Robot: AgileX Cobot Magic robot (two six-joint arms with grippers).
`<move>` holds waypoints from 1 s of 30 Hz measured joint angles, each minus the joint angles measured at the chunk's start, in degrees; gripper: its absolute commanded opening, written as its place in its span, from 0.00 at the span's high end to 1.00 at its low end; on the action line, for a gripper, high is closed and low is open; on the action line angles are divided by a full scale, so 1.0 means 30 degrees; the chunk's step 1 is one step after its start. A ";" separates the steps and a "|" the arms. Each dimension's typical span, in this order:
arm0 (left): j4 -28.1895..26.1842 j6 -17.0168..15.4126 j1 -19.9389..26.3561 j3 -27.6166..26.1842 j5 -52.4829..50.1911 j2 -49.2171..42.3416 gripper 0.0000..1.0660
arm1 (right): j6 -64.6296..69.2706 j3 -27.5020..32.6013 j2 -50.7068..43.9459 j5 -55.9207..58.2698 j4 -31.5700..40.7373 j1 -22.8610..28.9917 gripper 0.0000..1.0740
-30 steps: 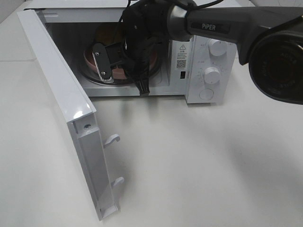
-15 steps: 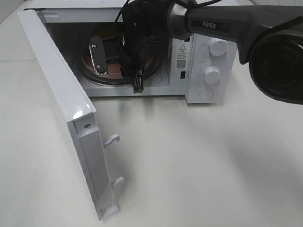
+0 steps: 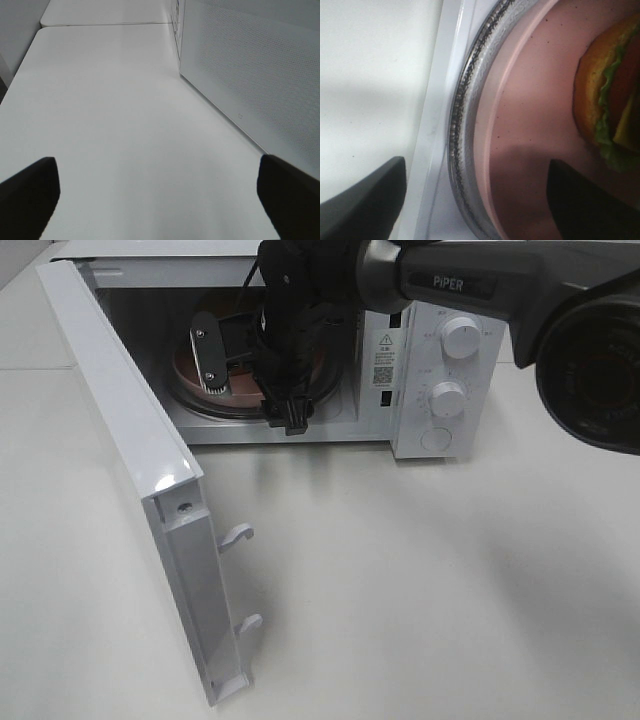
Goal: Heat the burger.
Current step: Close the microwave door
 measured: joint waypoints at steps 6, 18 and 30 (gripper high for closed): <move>0.0000 0.0000 0.0000 0.0000 0.0000 0.0000 0.02 | 0.0000 0.0000 -0.0191 0.0477 0.0439 0.0000 0.34; 0.0000 0.0000 0.0000 0.0000 0.0000 0.0000 0.02 | -0.0172 0.0000 -0.0229 0.2445 0.0955 0.0000 0.34; 0.0000 0.0000 0.0000 0.0000 0.0000 0.0000 0.02 | -0.0172 -0.0019 -0.0554 0.3247 0.1222 0.0000 0.34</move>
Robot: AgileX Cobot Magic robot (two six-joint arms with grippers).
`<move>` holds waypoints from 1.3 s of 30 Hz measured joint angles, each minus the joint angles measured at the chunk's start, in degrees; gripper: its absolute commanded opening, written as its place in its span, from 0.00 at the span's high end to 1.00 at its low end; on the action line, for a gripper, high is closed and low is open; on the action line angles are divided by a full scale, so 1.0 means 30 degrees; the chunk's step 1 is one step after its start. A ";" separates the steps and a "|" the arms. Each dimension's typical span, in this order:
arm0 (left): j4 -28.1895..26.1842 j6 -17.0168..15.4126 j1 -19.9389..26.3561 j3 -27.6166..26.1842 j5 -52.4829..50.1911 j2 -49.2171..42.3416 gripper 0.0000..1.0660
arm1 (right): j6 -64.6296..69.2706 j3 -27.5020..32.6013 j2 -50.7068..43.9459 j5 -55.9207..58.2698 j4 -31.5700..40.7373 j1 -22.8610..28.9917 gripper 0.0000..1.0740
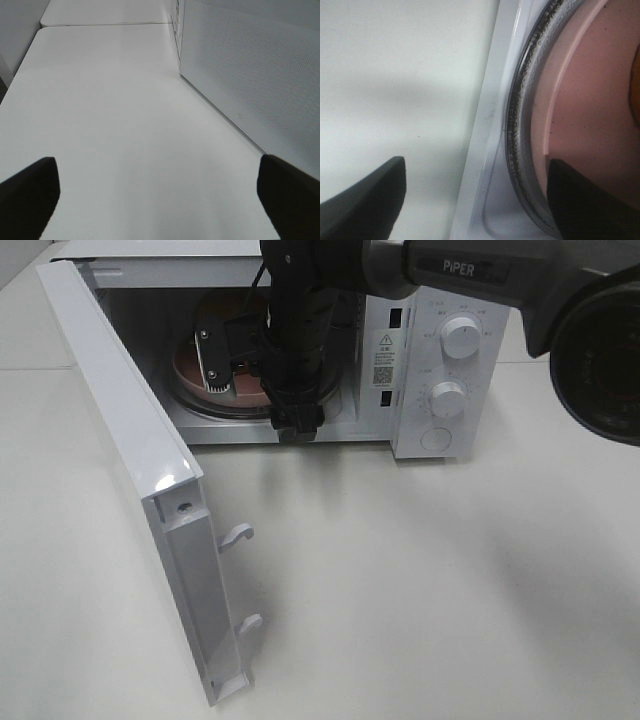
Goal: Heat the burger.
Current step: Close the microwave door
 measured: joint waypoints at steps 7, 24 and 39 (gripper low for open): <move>0.0000 0.0000 0.0000 0.0000 0.0000 0.0000 0.02 | 0.0000 -0.0057 0.0000 0.0076 0.0000 0.0000 0.34; 0.0000 0.0000 0.0000 0.0000 0.0000 0.0000 0.02 | 0.0095 -0.0057 -0.0306 0.0821 0.0210 0.0000 0.34; 0.0000 0.0000 0.0000 0.0000 0.0000 0.0000 0.02 | 0.0248 -0.0057 -0.0344 0.2120 0.0210 0.0382 0.34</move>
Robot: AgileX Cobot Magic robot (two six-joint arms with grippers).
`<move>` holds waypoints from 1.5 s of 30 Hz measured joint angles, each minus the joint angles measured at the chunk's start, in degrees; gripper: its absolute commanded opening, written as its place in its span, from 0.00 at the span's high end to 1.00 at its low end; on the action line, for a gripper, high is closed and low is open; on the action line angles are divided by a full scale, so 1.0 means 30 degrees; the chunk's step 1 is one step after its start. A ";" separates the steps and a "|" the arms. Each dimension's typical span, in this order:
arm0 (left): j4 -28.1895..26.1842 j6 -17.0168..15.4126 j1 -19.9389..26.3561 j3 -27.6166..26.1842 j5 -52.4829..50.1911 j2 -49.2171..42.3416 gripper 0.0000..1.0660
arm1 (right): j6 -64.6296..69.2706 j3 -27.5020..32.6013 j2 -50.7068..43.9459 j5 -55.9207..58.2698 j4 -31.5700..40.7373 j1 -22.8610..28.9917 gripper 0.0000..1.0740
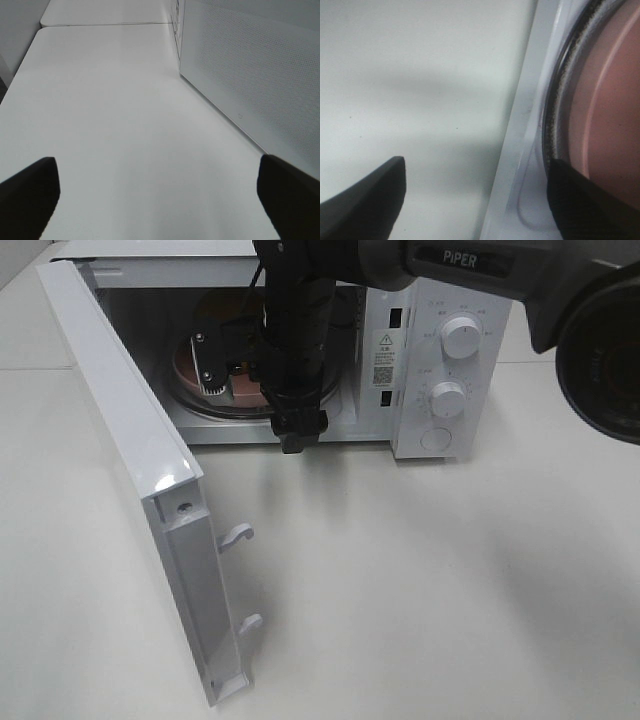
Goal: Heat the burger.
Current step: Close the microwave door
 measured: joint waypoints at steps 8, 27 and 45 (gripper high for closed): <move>0.0000 0.0000 0.0000 0.0000 0.0000 0.0000 0.02 | 0.0076 0.0134 -0.0477 0.0439 0.0000 0.0267 0.34; 0.0000 0.0000 0.0000 0.0000 0.0000 0.0000 0.02 | 0.0554 0.7200 -0.5157 -0.0401 0.0115 0.0363 0.34; 0.0000 0.0000 0.0000 0.0000 0.0000 0.0000 0.02 | 0.5157 1.5126 -1.1822 -0.1776 -0.0076 0.0535 0.20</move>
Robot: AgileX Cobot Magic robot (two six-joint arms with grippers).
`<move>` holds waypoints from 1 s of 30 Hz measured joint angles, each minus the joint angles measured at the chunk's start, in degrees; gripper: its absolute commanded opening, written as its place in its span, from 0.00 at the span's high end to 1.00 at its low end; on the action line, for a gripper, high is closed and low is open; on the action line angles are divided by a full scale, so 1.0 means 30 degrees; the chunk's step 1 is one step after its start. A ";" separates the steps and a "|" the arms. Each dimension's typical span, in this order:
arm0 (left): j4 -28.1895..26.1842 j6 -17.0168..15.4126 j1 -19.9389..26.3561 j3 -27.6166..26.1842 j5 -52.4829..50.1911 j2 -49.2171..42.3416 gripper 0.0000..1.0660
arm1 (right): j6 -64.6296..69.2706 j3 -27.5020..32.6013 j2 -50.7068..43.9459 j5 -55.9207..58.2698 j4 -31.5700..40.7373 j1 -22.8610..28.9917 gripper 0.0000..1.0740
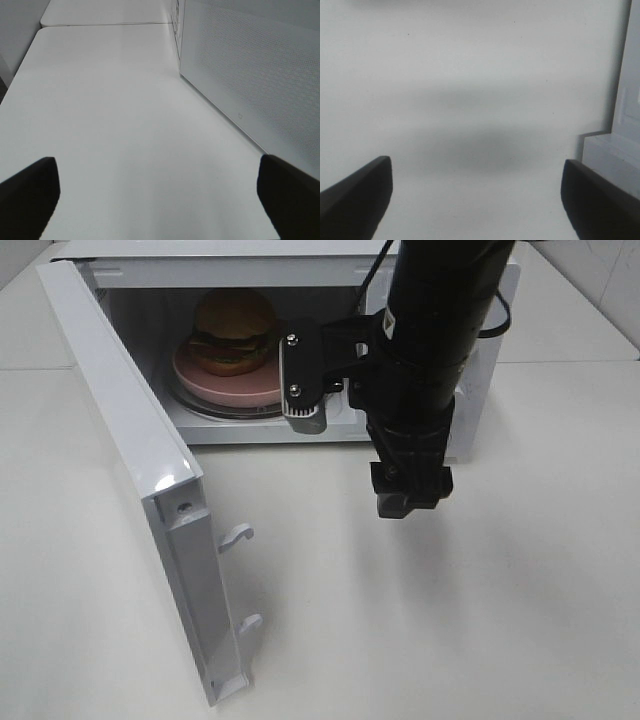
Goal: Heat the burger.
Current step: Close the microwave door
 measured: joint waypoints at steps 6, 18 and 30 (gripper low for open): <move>0.0000 0.0000 0.0000 0.0000 0.0000 0.0000 0.02 | 0.2082 0.2788 -0.2483 -0.0382 0.0095 -0.0019 0.20; 0.0000 0.0000 0.0000 0.0000 0.0000 0.0000 0.02 | 0.6417 0.7238 -0.6551 -0.0477 0.0726 -0.1700 0.23; 0.0000 0.0000 0.0000 0.0000 0.0000 0.0000 0.02 | 0.8174 0.9683 -0.8995 -0.0668 0.1662 -0.6360 0.31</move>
